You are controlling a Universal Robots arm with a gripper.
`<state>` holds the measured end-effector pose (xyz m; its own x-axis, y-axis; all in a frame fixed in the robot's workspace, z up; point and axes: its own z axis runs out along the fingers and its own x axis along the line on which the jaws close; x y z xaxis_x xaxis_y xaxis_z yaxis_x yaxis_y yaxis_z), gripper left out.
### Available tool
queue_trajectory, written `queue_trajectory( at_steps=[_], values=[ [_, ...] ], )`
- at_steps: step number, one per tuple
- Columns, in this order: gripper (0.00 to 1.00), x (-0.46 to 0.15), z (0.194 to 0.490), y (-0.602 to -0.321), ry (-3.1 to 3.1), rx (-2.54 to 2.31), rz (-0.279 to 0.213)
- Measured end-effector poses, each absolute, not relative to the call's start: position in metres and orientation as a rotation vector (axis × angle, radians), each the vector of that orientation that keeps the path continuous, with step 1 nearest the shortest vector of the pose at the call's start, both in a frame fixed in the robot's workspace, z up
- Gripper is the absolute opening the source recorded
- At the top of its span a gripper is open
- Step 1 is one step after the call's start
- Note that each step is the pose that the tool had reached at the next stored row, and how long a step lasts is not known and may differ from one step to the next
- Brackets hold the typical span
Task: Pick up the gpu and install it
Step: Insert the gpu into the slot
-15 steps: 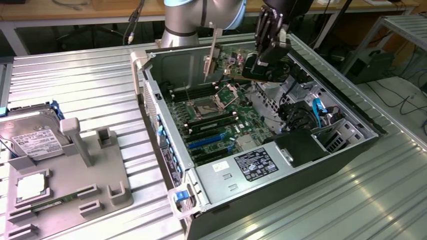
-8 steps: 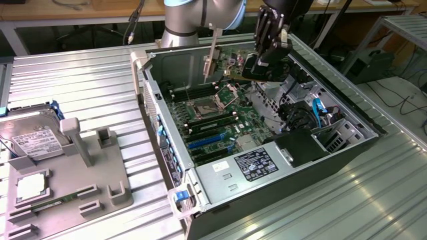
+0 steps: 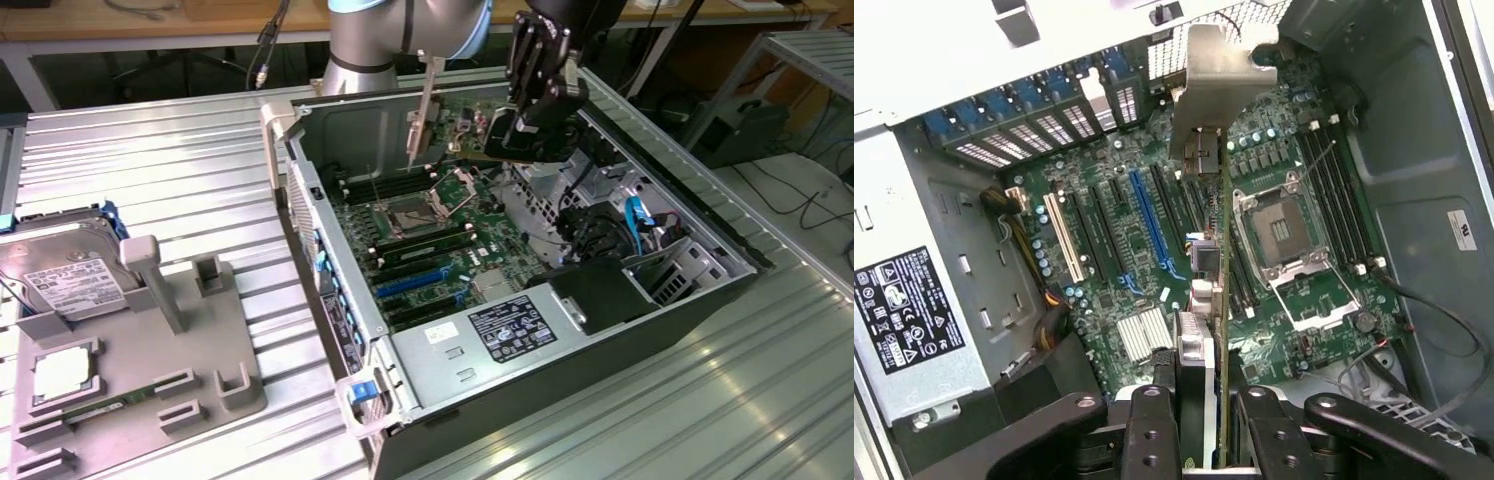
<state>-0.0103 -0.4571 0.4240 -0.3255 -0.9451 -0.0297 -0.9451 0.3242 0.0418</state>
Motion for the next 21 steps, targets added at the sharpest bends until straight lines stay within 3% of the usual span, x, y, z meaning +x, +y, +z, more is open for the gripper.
queue_trajectory(
  at_steps=[21],
  values=[
    [0.28, -0.0109, 0.4239, -0.458, -2.37, 2.053, -0.08]
  ],
)
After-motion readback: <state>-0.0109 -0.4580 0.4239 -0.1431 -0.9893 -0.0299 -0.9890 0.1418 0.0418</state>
